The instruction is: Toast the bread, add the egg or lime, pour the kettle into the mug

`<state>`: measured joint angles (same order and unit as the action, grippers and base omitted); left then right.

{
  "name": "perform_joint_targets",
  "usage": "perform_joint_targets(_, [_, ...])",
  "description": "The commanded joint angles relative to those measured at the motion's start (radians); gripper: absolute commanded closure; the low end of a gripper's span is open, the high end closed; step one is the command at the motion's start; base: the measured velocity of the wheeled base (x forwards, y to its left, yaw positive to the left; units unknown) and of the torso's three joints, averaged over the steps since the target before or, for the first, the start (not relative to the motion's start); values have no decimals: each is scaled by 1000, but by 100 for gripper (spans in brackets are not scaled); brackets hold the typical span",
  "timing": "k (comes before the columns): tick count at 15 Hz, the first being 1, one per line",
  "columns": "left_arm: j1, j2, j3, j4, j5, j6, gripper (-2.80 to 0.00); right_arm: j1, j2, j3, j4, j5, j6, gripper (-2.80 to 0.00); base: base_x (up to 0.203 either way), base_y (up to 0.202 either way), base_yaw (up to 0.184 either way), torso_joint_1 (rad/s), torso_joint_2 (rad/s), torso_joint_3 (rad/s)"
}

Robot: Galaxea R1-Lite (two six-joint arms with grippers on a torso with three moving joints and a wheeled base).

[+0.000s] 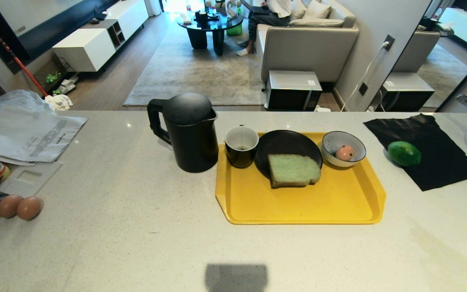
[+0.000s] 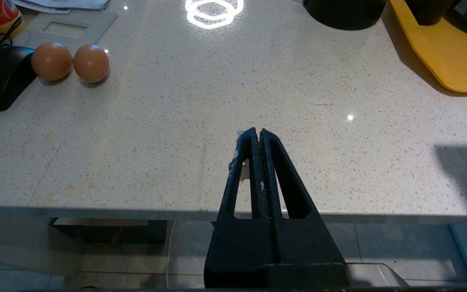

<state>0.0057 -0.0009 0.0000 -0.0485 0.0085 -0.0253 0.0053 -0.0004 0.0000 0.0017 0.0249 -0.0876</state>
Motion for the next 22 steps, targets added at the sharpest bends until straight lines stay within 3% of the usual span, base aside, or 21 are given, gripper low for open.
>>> perform_joint_targets(1, [0,-1,17,-1,1,-1,0,1,0,0,1,-3,23,0,0,0,0,0,0,0])
perform_joint_targets(3, [0,-1,17,-1,1,-1,0,1,0,0,0,-11,55,0,0,0,0,0,0,0])
perform_joint_targets(22, [0,-1,17,-1,1,-1,0,1,0,0,0,-12,52,0,0,0,0,0,0,0])
